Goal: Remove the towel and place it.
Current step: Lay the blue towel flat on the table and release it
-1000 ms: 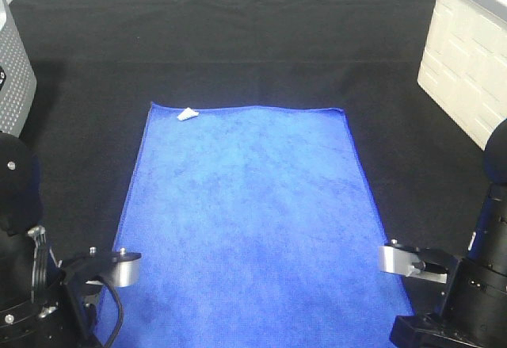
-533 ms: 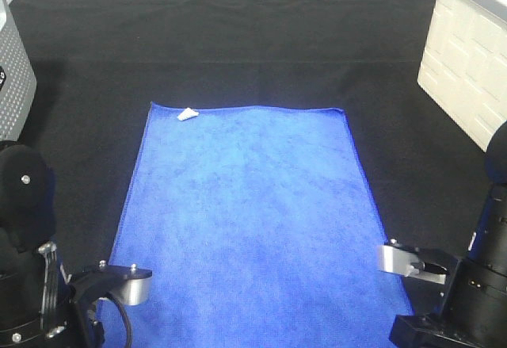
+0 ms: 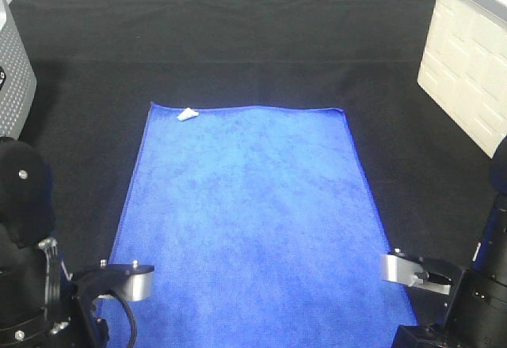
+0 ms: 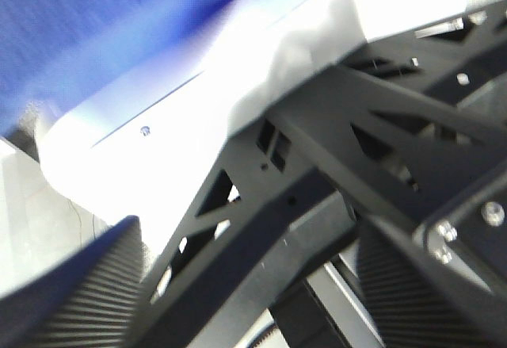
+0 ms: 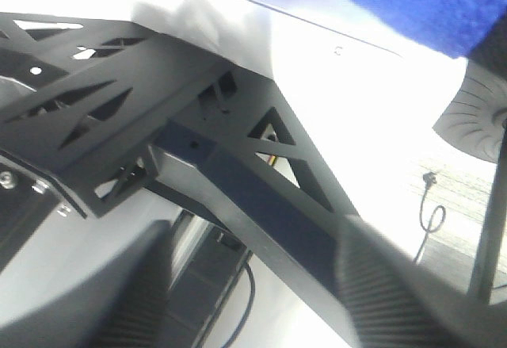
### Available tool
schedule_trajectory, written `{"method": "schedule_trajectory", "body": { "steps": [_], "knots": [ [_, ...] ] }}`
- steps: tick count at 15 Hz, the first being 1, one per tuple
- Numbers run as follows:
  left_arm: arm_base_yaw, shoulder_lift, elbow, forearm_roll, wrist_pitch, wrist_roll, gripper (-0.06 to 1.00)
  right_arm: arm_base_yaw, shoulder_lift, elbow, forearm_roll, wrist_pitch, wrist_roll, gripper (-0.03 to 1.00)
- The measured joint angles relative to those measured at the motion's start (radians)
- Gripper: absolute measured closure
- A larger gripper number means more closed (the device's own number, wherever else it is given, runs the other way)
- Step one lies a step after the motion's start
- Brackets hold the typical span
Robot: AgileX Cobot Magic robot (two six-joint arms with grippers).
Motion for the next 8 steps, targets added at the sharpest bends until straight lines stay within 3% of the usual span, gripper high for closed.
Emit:
{"method": "schedule_trajectory", "body": {
  "steps": [8],
  "knots": [
    [0.0, -0.079, 0.0, 0.01, 0.067, -0.044, 0.19, 0.0, 0.0, 0.0, 0.015, 0.043, 0.0, 0.29]
  ]
}}
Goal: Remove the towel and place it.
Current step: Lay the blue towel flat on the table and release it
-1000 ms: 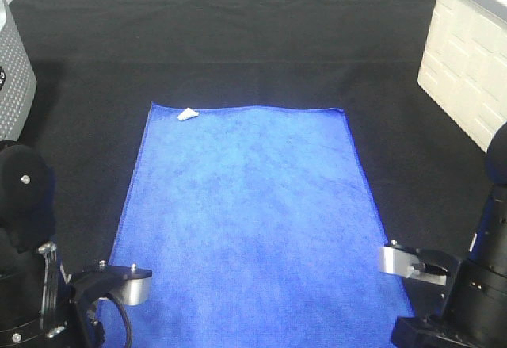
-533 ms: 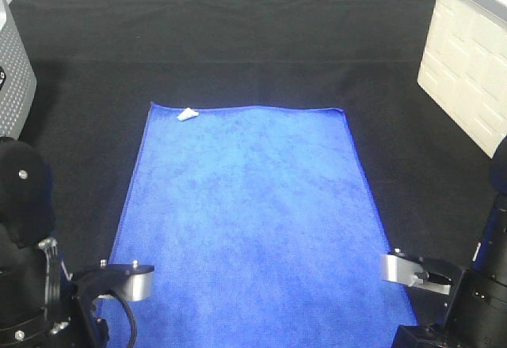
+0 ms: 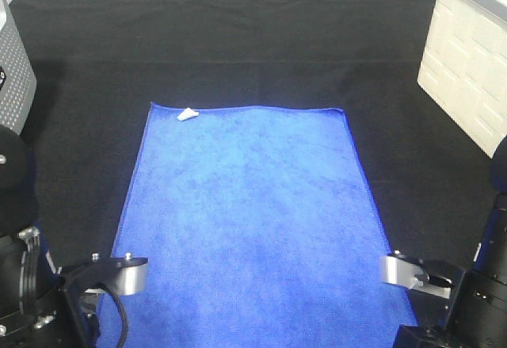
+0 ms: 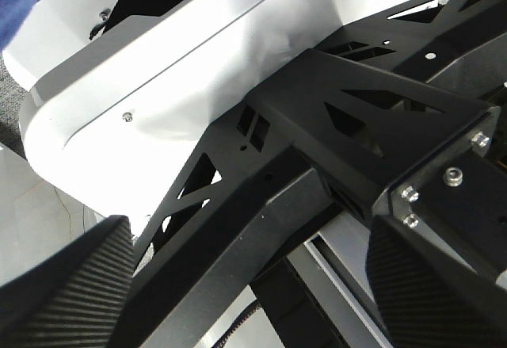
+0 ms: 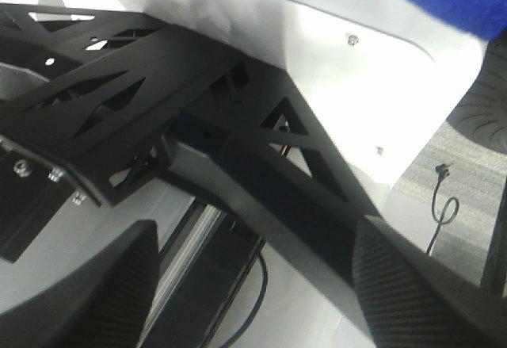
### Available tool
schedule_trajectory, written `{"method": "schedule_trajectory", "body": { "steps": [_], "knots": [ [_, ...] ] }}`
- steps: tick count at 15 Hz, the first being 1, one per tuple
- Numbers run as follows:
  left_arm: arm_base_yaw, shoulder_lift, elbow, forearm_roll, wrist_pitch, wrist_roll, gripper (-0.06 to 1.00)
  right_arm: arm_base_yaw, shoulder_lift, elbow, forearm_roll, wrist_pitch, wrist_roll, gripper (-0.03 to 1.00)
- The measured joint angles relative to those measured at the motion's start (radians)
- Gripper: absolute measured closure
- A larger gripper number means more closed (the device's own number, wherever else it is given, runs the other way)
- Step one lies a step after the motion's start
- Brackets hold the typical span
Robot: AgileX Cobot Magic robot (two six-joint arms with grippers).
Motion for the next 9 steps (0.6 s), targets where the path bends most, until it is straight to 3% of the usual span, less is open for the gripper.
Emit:
{"method": "schedule_trajectory", "body": {
  "steps": [4, 9],
  "knots": [
    [0.0, -0.03, -0.013, 0.081, 0.025, -0.066, 0.19, 0.0, 0.0, 0.0, 0.0, 0.029, 0.0, 0.29],
    [0.0, -0.03, -0.126, 0.182, 0.111, -0.115, 0.19, 0.0, -0.003, 0.0, 0.007, 0.051, 0.0, 0.29]
  ]
}}
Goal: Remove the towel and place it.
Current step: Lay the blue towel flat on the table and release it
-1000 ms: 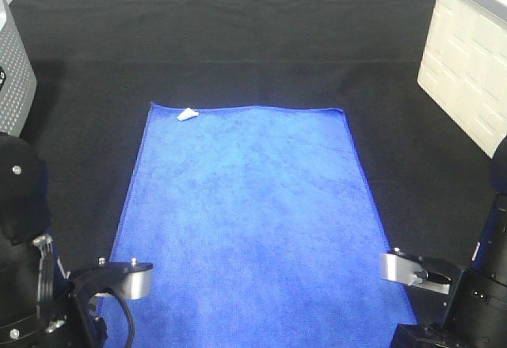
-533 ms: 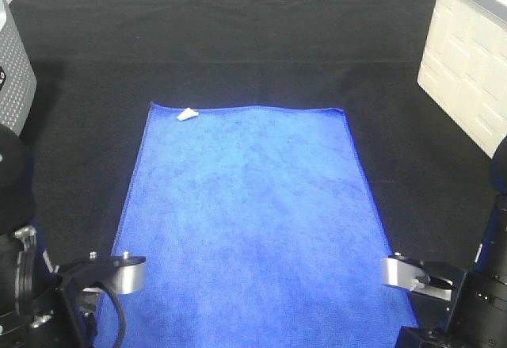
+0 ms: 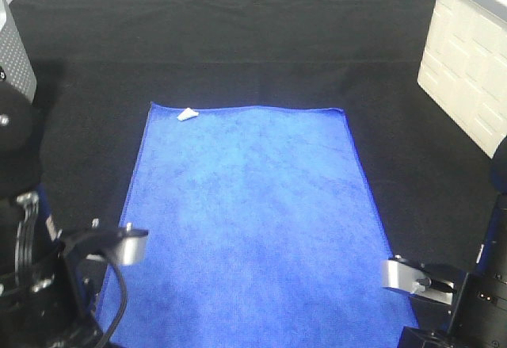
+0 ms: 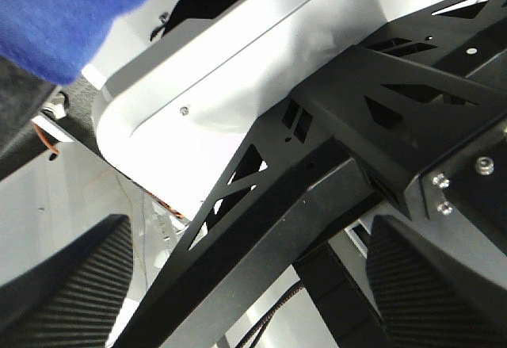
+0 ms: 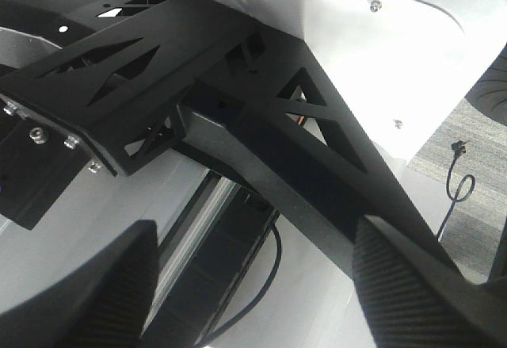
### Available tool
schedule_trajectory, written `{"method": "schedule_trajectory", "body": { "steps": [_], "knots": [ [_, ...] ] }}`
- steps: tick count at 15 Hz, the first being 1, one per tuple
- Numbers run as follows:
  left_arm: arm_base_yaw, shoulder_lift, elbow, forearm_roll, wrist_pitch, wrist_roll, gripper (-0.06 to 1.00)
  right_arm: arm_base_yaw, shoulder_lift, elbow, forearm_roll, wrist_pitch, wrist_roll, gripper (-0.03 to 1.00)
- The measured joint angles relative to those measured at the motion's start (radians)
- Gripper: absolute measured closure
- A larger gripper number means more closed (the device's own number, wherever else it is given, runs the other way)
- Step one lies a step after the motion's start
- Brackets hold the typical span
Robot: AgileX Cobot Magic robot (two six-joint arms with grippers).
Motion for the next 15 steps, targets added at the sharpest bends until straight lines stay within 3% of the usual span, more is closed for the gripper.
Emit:
{"method": "schedule_trajectory", "body": {
  "steps": [7, 11, 13, 15],
  "knots": [
    [0.0, 0.0, -0.164, 0.152, 0.11, -0.066, 0.19, 0.0, -0.221, -0.2, -0.005, 0.101, 0.032, 0.29],
    [0.003, 0.001, -0.268, 0.245, 0.118, -0.069, 0.19, 0.0, -0.254, -0.392, -0.171, 0.112, 0.179, 0.29],
    [0.056, 0.001, -0.33, 0.257, 0.121, -0.07, 0.19, -0.005, -0.254, -0.491, -0.267, 0.112, 0.213, 0.29],
    [0.162, 0.001, -0.405, 0.261, 0.121, -0.07, 0.19, -0.05, -0.254, -0.583, -0.296, 0.089, 0.229, 0.29]
  ]
}}
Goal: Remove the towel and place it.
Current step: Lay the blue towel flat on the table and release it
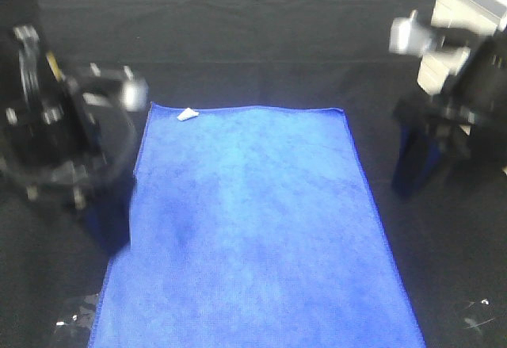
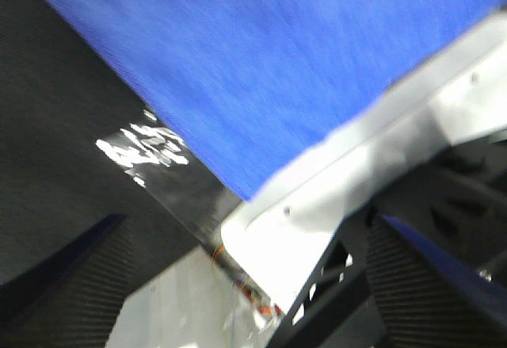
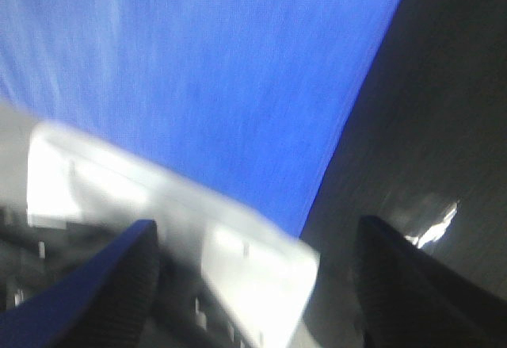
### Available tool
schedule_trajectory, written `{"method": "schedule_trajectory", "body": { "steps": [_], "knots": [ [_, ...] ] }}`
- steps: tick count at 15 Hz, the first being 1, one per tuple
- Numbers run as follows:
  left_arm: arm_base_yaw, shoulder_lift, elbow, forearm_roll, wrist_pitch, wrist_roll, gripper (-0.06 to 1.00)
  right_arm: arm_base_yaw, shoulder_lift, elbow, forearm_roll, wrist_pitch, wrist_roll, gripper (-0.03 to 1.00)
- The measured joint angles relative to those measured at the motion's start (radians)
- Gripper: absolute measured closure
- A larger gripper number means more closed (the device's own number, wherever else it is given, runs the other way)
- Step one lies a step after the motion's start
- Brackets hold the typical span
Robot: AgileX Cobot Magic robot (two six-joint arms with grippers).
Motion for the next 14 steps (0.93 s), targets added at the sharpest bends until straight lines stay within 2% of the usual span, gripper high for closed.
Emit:
{"method": "schedule_trajectory", "body": {
  "steps": [3, 5, 10, 12, 14],
  "knots": [
    [0.16, 0.001, -0.127, 0.006, -0.044, 0.033, 0.19, -0.183, 0.033, -0.128, 0.043, -0.029, -0.03, 0.29],
    [0.217, 0.001, -0.177, 0.01, -0.098, 0.057, 0.19, -0.239, 0.089, -0.219, 0.09, -0.001, -0.048, 0.29],
    [0.223, 0.029, -0.192, 0.035, -0.211, 0.058, 0.19, -0.242, 0.276, -0.459, 0.109, 0.024, -0.054, 0.29],
    [0.223, 0.092, -0.247, 0.04, -0.227, 0.052, 0.19, -0.242, 0.378, -0.581, 0.109, 0.024, -0.063, 0.28],
    [0.223, 0.209, -0.37, 0.043, -0.227, 0.025, 0.19, -0.24, 0.487, -0.713, 0.108, 0.023, -0.072, 0.21]
  ]
}}
